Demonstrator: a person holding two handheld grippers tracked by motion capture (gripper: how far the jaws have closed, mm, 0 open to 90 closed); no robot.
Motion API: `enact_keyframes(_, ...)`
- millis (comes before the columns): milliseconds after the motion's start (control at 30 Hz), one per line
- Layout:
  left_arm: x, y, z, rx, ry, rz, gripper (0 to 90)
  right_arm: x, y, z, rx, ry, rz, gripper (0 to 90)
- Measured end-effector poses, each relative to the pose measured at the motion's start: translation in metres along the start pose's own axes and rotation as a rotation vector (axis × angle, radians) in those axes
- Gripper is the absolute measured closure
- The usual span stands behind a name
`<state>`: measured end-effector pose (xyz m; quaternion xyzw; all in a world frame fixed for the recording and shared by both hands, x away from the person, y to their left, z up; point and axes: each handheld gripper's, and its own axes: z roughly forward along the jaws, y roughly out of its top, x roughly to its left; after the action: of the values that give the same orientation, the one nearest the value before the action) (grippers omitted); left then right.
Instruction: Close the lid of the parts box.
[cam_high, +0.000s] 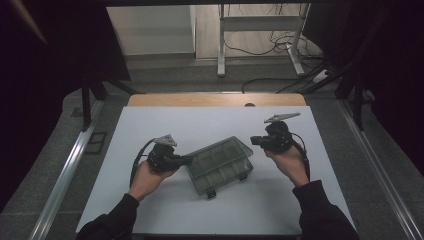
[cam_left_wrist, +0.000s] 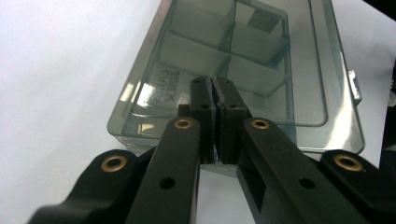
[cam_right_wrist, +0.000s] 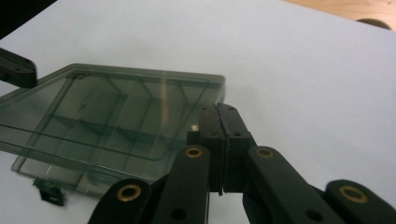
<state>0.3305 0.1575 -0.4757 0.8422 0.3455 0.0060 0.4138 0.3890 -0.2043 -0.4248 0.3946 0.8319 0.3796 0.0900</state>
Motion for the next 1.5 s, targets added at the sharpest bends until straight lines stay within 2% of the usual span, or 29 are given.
enact_keyframes(233,-0.002,-0.004,0.009,0.028,0.0,-0.004,88.2,0.011,-0.008,0.003,0.017,0.017,-0.034,88.6)
enact_keyframes(367,-0.003,-0.005,0.012,0.033,0.019,0.006,88.2,0.016,-0.015,0.007,0.039,0.021,-0.047,88.6)
enact_keyframes(700,-0.005,-0.008,0.02,0.063,0.032,0.013,88.2,0.017,-0.036,0.015,0.091,0.02,-0.061,88.6)
enact_keyframes(967,-0.008,-0.009,0.02,0.054,0.028,0.013,88.2,0.02,-0.043,0.023,0.134,0.006,-0.094,88.9)
enact_keyframes(1133,-0.018,-0.013,0.013,0.039,0.018,0.031,88.0,0.02,-0.045,0.025,0.135,0.012,-0.09,88.9)
enact_keyframes(1300,-0.034,-0.021,0.004,0.005,-0.014,0.033,87.9,0.02,-0.045,0.025,0.132,0.012,-0.092,88.9)
enact_keyframes(1400,-0.046,-0.029,0.003,0.012,-0.026,0.042,87.9,0.02,-0.045,0.025,0.132,0.01,-0.092,88.9)
enact_keyframes(1500,-0.056,-0.036,0.002,0.025,-0.016,0.054,87.9,0.021,-0.045,0.025,0.133,0.009,-0.096,88.9)
